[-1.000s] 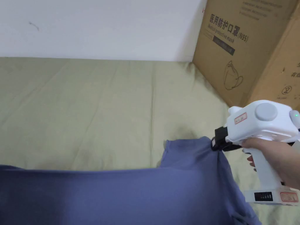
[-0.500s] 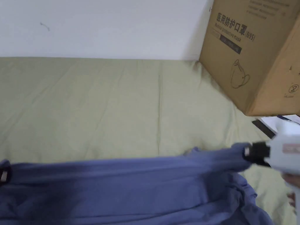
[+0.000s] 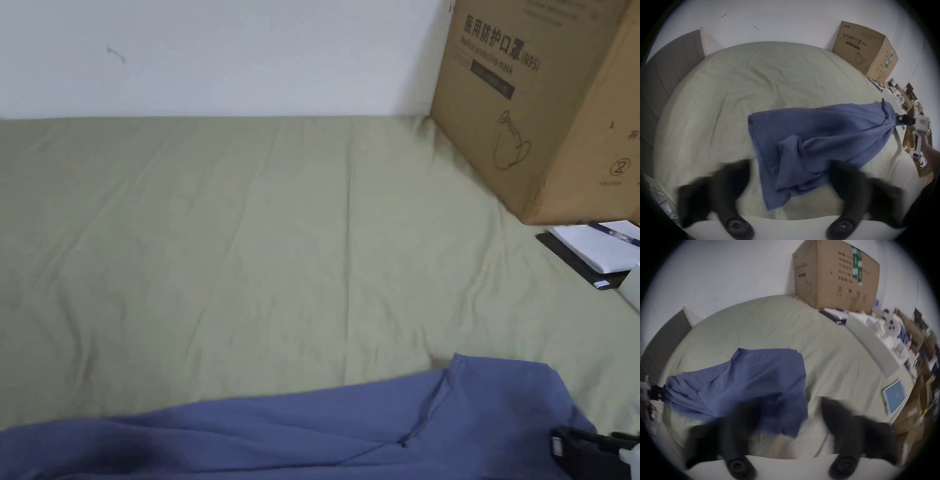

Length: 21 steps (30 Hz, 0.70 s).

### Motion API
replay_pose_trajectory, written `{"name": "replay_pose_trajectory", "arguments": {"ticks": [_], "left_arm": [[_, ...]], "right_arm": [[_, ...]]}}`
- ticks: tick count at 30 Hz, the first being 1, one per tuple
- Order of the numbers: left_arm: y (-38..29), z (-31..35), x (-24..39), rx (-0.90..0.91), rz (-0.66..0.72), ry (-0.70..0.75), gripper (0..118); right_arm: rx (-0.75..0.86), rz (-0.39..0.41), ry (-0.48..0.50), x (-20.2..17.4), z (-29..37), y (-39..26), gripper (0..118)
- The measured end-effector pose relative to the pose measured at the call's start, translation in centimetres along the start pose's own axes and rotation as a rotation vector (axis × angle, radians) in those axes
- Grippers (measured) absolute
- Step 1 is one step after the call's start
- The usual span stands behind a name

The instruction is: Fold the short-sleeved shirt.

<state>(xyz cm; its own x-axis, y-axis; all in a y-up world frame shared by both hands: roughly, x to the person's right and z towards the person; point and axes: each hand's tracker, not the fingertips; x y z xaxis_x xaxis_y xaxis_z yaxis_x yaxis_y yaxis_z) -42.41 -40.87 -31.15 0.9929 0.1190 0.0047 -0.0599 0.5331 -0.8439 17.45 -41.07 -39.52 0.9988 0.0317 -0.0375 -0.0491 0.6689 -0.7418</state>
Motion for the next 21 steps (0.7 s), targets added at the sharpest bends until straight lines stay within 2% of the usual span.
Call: {"name": "replay_pose_trajectory", "arguments": {"ticks": [1, 2, 6, 9, 10, 11, 12, 14, 15, 16, 18, 20, 21], "left_arm": [[-0.1, 0.6, 0.2, 0.016, -0.003, 0.009, 116], [0.0, 1.9, 0.1, 0.079, 0.015, 0.006, 116], [1.1, 6.8, 1.6, 0.264, 0.109, -0.073, 116], [1.8, 10.9, 5.1, 0.531, 0.095, -0.019, 116], [1.8, 11.9, 6.3, 0.631, 0.083, -0.011, 113], [1.7, 12.9, 7.8, 0.736, 0.051, 0.004, 103], [1.7, 13.3, 9.1, 0.82, 0.014, 0.032, 85], [1.7, 13.3, 11.7, 0.919, -0.079, 0.171, 21], [1.5, 13.0, 12.6, 0.955, -0.119, 0.232, 0], [1.2, 12.9, 13.2, 0.987, -0.127, 0.239, 0], [0.6, 13.1, 13.7, 0.998, -0.104, 0.189, 0], [0.3, 13.3, 14.1, 0.993, -0.093, 0.186, 0], [0.2, 13.3, 14.1, 0.984, -0.077, 0.202, 0]], "right_arm": [[0.012, 0.012, -0.003, -0.3, 0.5, 0.4, 118], [0.068, 0.006, 0.032, -0.6, 1.7, 0.7, 115], [0.278, 0.018, 0.166, -3.6, 7.2, 2.3, 115], [0.448, 0.016, 0.214, -7.4, 11.3, 3.4, 114], [0.563, 0.003, 0.224, -8.7, 12.4, 3.3, 110], [0.714, -0.009, 0.233, -9.9, 13.2, 3.0, 103], [0.806, -0.011, 0.215, -11.0, 13.7, 3.0, 89], [0.908, 0.011, 0.108, -13.5, 14.2, 2.8, 27], [0.934, 0.03, 0.025, -14.5, 14.4, 2.6, 2], [0.938, 0.037, 0.011, -14.8, 14.9, 2.5, 0], [0.915, 0.036, 0.13, -14.8, 15.2, 2.3, 0], [0.892, 0.043, 0.108, -15.4, 15.6, 2.1, 0], [0.883, 0.075, 0.085, -15.6, 15.8, 1.9, 0]]}}
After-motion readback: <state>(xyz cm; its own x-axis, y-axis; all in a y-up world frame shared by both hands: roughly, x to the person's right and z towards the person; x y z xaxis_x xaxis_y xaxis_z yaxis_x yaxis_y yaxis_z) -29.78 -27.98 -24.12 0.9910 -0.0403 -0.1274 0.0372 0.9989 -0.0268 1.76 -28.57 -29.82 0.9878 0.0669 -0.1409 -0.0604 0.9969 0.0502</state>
